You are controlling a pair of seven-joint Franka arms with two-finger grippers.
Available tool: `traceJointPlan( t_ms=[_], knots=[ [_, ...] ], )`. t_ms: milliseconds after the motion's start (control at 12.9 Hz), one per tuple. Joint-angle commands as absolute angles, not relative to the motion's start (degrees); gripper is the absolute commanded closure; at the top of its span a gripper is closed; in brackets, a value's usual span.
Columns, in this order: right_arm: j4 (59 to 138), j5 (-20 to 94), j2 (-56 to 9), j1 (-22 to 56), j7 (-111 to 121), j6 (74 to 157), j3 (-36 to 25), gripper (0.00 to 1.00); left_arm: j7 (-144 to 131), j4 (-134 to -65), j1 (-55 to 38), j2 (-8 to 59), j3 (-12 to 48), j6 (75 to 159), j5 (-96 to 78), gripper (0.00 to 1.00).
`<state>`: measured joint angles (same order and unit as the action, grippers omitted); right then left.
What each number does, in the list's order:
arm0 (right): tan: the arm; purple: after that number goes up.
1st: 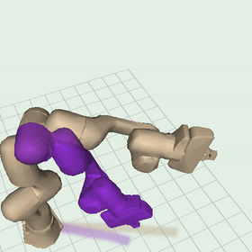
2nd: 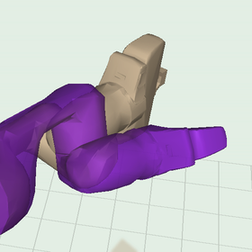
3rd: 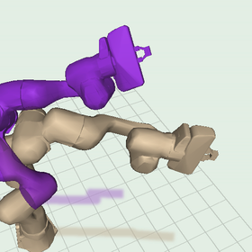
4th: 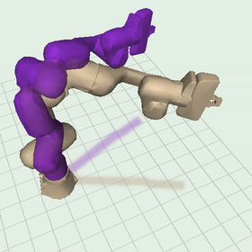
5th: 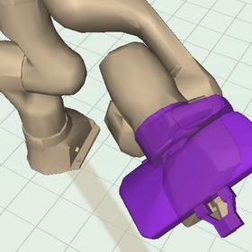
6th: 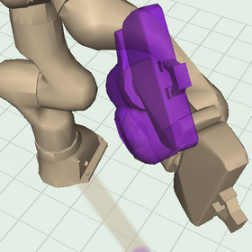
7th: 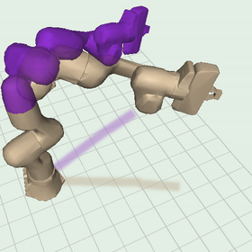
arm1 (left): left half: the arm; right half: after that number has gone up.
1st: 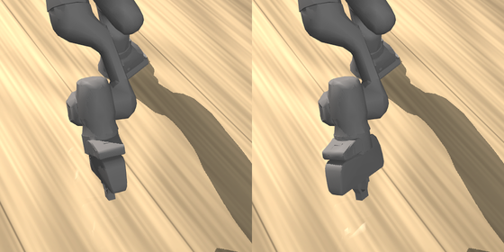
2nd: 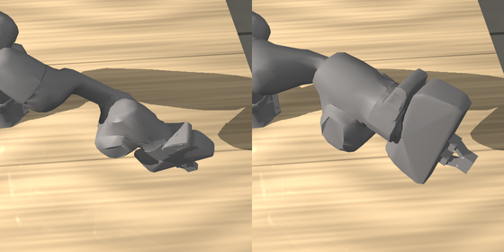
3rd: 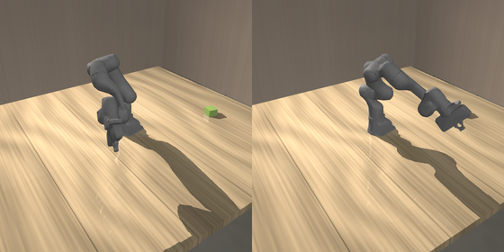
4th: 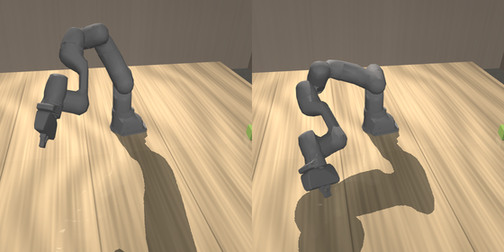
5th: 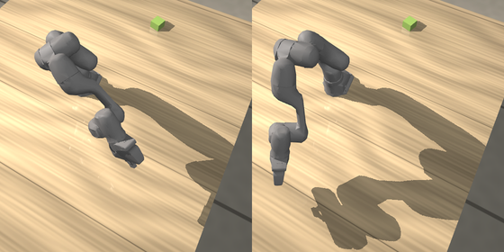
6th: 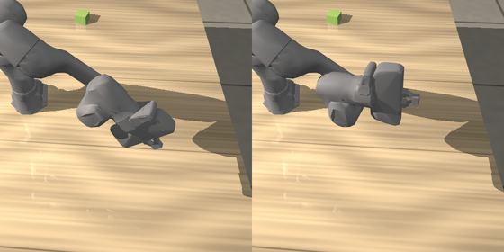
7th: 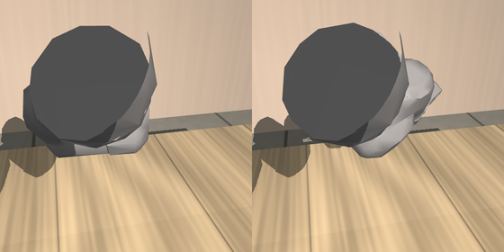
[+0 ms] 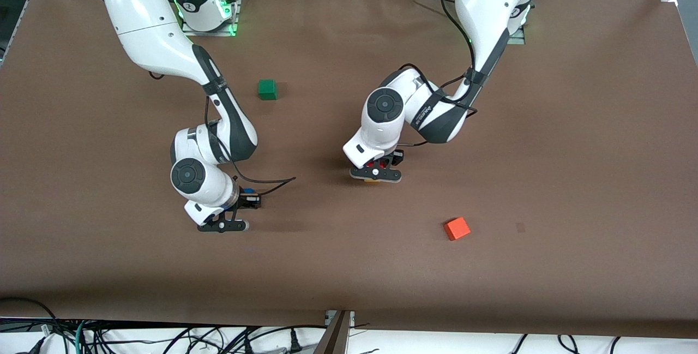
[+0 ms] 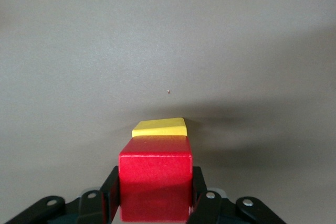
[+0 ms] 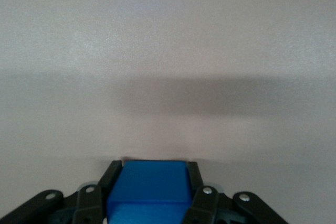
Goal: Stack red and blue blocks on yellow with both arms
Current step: 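Carry the red block over the yellow block while the right gripper grasps blue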
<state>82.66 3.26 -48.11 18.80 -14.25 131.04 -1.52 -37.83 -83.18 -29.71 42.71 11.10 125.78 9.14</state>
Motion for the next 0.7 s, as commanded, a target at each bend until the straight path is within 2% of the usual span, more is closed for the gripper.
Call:
traceJointPlan(
  t_ms=[0, 387, 542, 619],
  knots=[
    [83.41, 4.39, -44.57, 19.42, -14.68, 127.1, -0.62, 0.59, -39.55, -80.16, -31.11, 44.73, 10.2, 124.8, 10.99, 1.0],
    [72.97, 4.31, -43.42, 21.0, -23.45, 111.91, 1.32, 0.59, -39.46, -80.07, -30.76, 44.74, 10.11, 124.8, 11.07, 0.98],
    [71.2, 4.31, -43.51, 22.23, -25.13, 109.96, 1.41, 0.59, -39.55, -80.07, -30.76, 44.74, 10.11, 124.8, 11.07, 0.93],
    [71.1, 4.31, -43.51, 22.76, -26.27, 109.95, 1.41, 0.59, -39.46, -80.16, -30.67, 44.74, 10.11, 124.8, 10.99, 0.4]
  ],
)
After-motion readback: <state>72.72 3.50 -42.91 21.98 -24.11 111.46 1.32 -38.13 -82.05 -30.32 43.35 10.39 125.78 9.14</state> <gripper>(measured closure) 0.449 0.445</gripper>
